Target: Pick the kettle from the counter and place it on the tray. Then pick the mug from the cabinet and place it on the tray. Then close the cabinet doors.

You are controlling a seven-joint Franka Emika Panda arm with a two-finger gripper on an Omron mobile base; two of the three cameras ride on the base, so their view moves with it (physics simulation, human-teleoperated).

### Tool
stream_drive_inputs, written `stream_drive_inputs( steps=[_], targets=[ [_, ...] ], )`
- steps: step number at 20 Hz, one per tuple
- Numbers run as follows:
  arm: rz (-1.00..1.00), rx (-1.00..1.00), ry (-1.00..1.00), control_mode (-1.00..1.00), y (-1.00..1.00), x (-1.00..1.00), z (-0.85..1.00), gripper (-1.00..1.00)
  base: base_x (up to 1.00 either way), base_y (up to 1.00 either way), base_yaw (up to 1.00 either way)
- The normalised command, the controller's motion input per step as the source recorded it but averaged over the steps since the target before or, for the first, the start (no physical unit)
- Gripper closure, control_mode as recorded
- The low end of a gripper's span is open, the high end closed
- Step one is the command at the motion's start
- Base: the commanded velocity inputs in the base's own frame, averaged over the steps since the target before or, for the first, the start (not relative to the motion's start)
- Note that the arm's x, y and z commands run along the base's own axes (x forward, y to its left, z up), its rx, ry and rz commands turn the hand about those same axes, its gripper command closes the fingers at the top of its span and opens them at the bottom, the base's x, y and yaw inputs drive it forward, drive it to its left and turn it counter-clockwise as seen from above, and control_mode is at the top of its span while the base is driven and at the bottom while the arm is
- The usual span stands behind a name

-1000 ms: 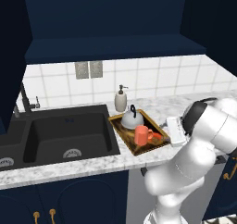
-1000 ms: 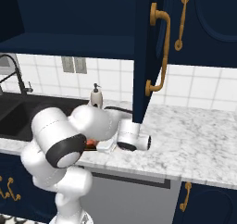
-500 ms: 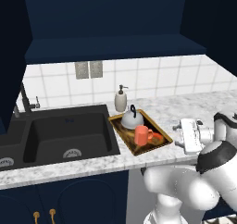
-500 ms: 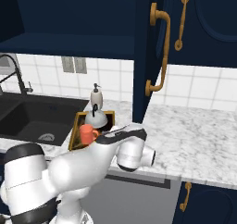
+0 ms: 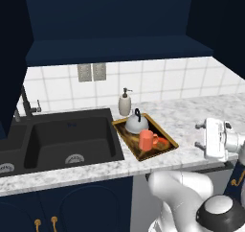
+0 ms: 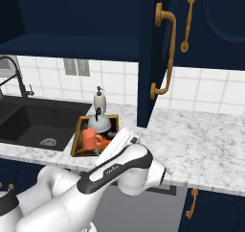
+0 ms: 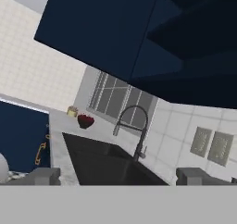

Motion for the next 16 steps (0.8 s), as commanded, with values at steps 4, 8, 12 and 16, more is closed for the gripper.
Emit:
stream_drive_inputs(
  steps=[4,8,12,16],
  targets=[
    [-0.04,0.11,-0.08,-1.00,-0.51,-0.18,0.50,-1.00,0.00,0.00,0.00],
    [-0.06,0.12,-0.06,-1.00,-0.71,-0.05,0.36,-1.00,0.00,0.00,0.00],
    [-0.04,0.12,-0.11,-1.00,-0.63,0.00,0.33,-1.00,0.00,0.00,0.00],
    [-0.03,0.07,-0.09,-1.00,-0.58,0.00,0.37,-1.00,0.00,0.00,0.00]
  ],
)
